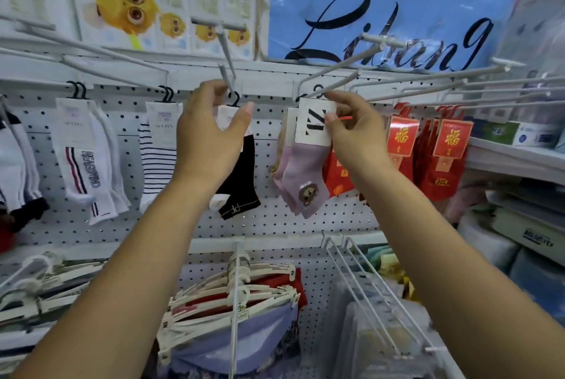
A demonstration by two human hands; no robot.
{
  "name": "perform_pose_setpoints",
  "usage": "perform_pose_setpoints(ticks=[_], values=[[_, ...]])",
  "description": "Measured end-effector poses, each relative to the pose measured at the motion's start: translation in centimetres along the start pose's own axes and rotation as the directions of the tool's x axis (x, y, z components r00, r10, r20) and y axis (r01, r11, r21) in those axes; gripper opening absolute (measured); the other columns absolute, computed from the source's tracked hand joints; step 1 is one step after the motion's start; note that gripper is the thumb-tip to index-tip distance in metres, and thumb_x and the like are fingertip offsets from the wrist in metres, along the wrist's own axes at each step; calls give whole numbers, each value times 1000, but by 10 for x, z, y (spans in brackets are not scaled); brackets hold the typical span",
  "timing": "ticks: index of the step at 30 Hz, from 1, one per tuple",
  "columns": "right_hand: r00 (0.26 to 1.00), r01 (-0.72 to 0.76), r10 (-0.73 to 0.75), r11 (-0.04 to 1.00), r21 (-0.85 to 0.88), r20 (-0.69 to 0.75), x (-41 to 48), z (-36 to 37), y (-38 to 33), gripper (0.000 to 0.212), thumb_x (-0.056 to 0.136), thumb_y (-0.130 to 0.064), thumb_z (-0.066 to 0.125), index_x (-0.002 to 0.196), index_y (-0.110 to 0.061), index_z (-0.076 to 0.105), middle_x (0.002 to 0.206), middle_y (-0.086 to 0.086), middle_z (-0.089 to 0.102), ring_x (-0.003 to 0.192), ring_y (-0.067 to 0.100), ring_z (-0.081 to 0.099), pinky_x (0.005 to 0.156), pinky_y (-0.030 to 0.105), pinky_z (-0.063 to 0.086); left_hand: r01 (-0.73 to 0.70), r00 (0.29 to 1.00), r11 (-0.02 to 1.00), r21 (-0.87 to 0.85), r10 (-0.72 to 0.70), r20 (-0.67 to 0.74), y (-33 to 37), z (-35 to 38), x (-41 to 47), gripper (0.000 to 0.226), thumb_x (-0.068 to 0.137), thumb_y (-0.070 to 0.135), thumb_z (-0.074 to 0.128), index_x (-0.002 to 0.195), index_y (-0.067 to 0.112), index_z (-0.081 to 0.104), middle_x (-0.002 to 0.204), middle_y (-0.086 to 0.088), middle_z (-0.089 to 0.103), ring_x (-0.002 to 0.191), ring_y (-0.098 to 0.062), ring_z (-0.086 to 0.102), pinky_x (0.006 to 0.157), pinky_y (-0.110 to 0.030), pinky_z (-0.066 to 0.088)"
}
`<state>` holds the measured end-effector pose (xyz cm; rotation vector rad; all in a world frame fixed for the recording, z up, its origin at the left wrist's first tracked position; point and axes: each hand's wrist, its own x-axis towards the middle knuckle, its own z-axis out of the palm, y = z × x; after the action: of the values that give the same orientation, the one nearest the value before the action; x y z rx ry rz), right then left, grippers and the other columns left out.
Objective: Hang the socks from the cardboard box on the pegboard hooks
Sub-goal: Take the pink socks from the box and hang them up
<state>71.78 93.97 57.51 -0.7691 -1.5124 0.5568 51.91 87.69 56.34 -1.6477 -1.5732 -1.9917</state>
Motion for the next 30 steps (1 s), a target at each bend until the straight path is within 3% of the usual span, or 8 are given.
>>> perform_pose_setpoints(ticks=[3, 6, 10, 13, 17, 21, 27, 30], values=[[999, 18, -17, 999, -31, 41, 3, 5, 0, 31, 98, -4, 59, 119, -25, 69, 89, -10, 59, 73, -4, 58, 71, 14, 55, -47, 995, 999, 8, 46, 83, 0, -8, 7, 35, 96, 35, 67, 130, 29, 60, 126, 13, 62, 119, -1, 56, 98, -26, 44], [998, 3, 1, 997, -71, 58, 6, 9, 2, 30, 98, -5, 60, 120, -24, 68, 91, -5, 60, 79, 6, 58, 82, 27, 58, -59, 991, 998, 25, 56, 123, -4, -15, 10, 33, 97, 35, 66, 129, 31, 61, 122, 17, 62, 117, 2, 54, 101, -24, 42], [998, -12, 20, 993, -119, 65, 10, 10, 10, 30, 98, -7, 60, 124, -20, 67, 98, -2, 57, 82, 10, 56, 83, 28, 56, -76, 986, 996, 47, 68, 149, -4, -17, 9, 35, 97, 33, 67, 131, 31, 60, 125, 20, 57, 119, 4, 52, 100, -21, 39], [996, -11, 24, 991, -137, 91, 13, 12, 11, 28, 97, -10, 63, 121, -23, 67, 96, -7, 57, 78, 5, 55, 77, 24, 53, -76, 984, 995, 69, 64, 167, -5, -19, 8, 37, 97, 33, 66, 133, 31, 58, 125, 17, 55, 119, -1, 53, 97, -27, 42], [990, -41, 62, 985, -167, 123, 16, 9, 9, 31, 96, -14, 65, 126, -21, 64, 112, 4, 62, 88, 12, 61, 85, 32, 58, -55, 976, 992, 117, 29, 216, 0, -20, 5, 44, 97, 35, 65, 139, 32, 52, 130, 11, 55, 123, -10, 54, 99, -34, 44], [986, -20, 50, 983, -185, 159, 1, -4, 5, 37, 93, -23, 70, 129, -18, 59, 117, 1, 58, 93, 11, 57, 80, 23, 49, -7, 973, 991, 136, -25, 229, 9, -27, -12, 54, 97, 35, 65, 147, 33, 44, 144, 7, 51, 127, -7, 48, 102, -31, 40], [973, -1, 47, 980, -201, 228, -60, -41, 0, 49, 89, -37, 72, 132, -20, 55, 129, -4, 55, 114, 9, 55, 91, 19, 44, -68, 977, 977, 204, 23, 213, 35, -53, -89, 48, 97, 31, 65, 143, 25, 53, 151, 5, 47, 139, -14, 46, 115, -35, 36], [951, 51, 19, 975, -218, 310, -109, -65, -2, 54, 88, -45, 71, 135, -26, 54, 130, -10, 55, 116, 4, 55, 92, 17, 44, -55, 975, 973, 224, 3, 223, 56, -68, -143, 45, 96, 36, 66, 140, 27, 56, 146, 10, 51, 132, -2, 44, 108, -14, 31]])
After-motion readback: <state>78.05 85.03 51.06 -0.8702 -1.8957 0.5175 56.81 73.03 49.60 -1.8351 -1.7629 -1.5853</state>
